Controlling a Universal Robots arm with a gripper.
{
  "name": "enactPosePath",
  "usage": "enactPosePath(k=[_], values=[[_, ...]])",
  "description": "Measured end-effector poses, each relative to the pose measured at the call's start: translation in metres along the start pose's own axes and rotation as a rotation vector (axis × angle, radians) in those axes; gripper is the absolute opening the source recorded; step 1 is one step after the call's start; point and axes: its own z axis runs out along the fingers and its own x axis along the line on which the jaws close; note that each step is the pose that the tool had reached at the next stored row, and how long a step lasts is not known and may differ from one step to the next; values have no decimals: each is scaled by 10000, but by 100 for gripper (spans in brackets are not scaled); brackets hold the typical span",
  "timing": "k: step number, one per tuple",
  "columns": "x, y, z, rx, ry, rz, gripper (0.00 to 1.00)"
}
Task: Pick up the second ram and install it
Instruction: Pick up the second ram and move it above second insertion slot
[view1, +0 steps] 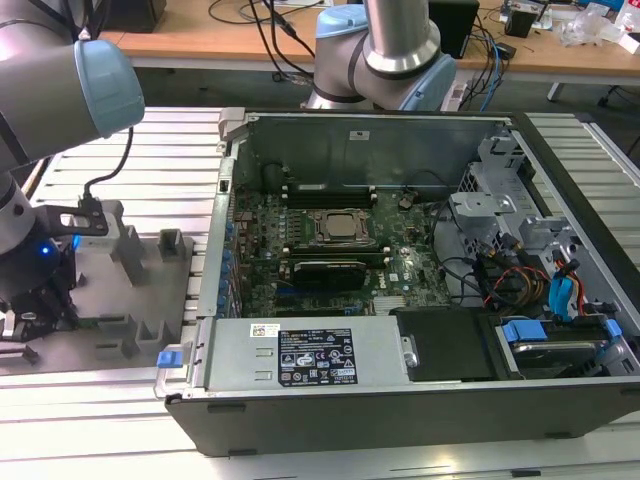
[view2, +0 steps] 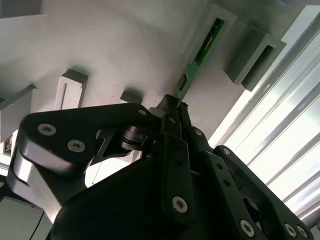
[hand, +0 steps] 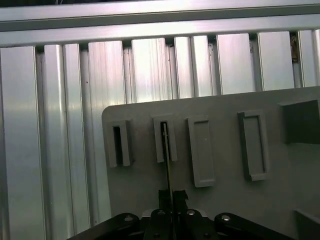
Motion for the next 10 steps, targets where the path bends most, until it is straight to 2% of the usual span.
enactPosePath(k=[5,10], values=[[-1,3,-51,-2,4,-58,14],[-1,4,-75,-3,5,-58,14]])
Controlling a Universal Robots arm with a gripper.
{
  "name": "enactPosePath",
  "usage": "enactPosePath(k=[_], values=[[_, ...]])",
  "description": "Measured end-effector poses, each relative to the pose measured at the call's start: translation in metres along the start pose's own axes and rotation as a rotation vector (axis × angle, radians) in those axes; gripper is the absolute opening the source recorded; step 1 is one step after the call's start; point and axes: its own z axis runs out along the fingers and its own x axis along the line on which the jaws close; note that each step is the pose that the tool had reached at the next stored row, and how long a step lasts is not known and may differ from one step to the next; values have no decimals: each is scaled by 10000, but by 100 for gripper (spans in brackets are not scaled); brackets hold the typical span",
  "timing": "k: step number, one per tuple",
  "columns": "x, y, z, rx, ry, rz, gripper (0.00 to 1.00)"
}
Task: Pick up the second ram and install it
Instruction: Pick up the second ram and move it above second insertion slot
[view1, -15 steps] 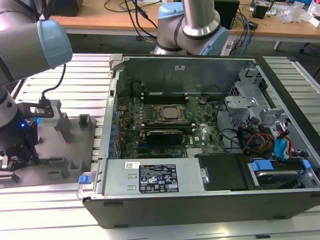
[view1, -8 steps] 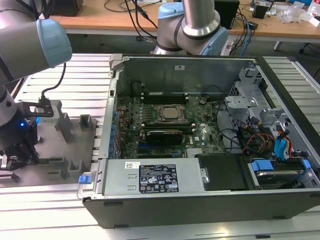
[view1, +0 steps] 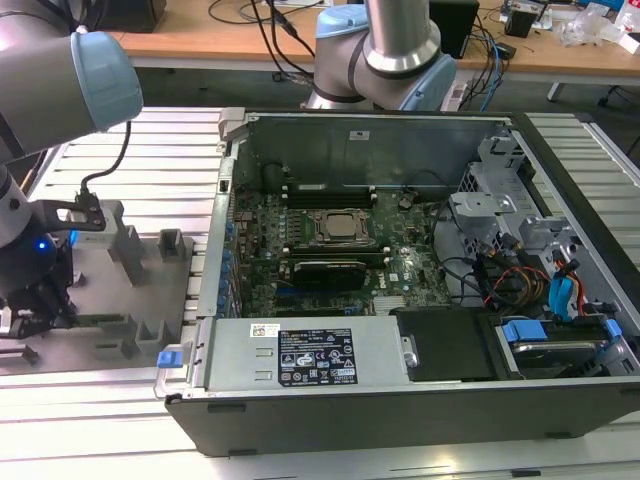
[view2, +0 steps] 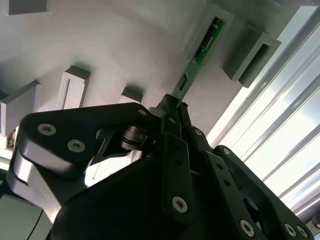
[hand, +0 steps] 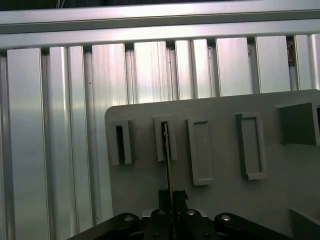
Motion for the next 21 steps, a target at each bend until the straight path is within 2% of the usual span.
enactPosePath(k=[21], values=[[-3,8,-181,0,0,0,14]])
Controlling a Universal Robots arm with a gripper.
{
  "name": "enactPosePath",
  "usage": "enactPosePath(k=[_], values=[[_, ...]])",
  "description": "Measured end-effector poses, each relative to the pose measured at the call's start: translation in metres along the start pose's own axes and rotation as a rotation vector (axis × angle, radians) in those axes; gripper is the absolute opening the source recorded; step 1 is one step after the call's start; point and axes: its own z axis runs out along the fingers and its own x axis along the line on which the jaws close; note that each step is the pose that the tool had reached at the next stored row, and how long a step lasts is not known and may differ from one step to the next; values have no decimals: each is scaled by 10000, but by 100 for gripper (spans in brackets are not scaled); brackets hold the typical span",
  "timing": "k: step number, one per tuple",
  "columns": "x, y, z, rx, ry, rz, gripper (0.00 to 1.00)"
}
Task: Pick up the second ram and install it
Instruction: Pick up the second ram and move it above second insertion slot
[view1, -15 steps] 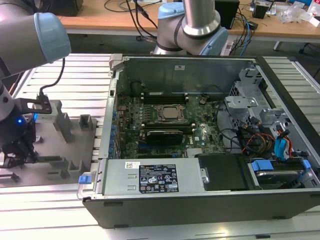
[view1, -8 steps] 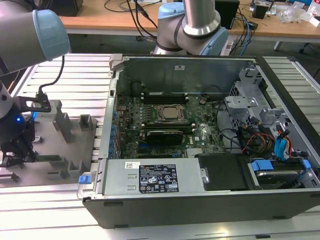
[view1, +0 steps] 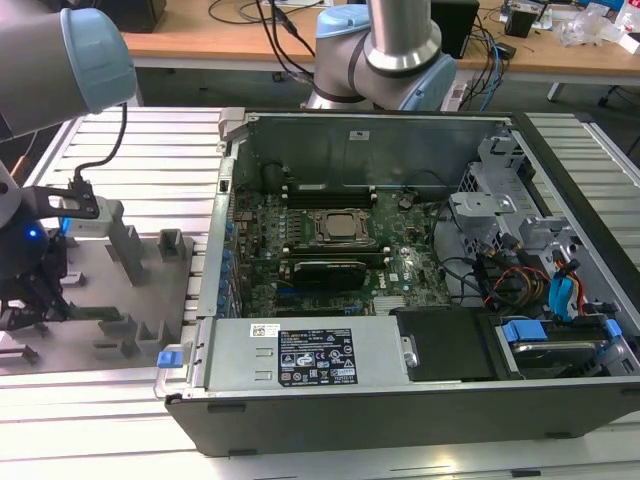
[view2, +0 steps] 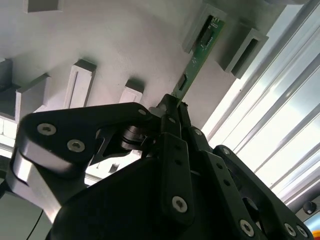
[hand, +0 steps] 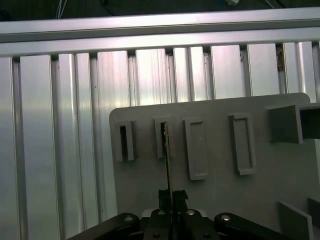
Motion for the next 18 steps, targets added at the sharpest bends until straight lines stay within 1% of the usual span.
enactPosePath(k=[12,15,18], values=[[-1,4,-94,1,-1,0,14],[-2,6,-126,0,-1,0,14],[-2,8,-177,1,-1,0,14]])
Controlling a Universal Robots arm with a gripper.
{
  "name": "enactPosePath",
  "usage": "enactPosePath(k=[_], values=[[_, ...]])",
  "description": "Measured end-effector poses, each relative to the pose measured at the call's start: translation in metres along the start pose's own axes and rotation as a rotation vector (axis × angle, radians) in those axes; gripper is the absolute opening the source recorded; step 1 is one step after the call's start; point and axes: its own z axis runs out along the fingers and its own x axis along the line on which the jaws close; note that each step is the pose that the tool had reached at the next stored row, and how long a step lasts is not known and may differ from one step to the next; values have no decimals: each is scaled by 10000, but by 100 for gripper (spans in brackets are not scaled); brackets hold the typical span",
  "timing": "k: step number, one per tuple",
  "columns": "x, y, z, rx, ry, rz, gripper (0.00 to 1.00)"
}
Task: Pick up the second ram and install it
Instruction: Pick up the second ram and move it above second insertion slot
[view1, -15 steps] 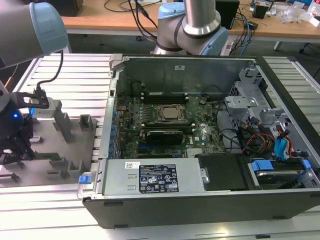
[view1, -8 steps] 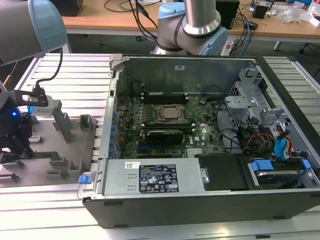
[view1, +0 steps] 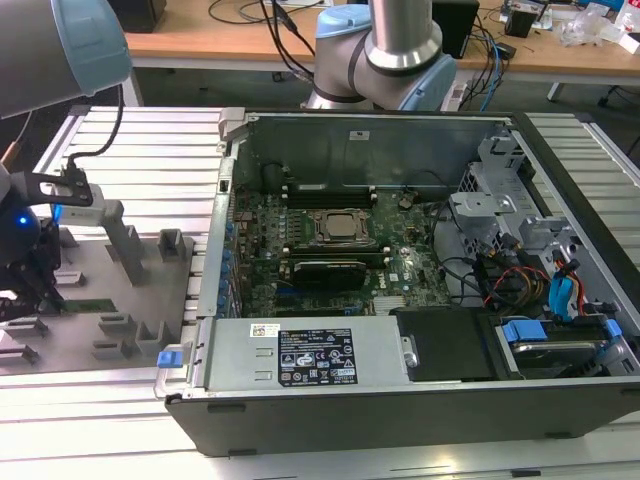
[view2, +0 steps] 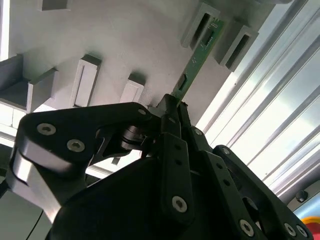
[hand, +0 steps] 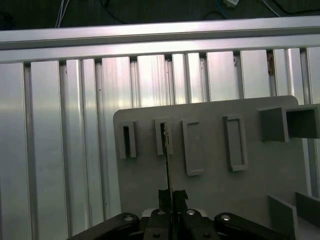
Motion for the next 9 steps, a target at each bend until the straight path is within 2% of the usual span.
enactPosePath(k=[3,9], values=[[0,2,-37,0,0,0,14],[-2,8,-172,-1,0,0,14]])
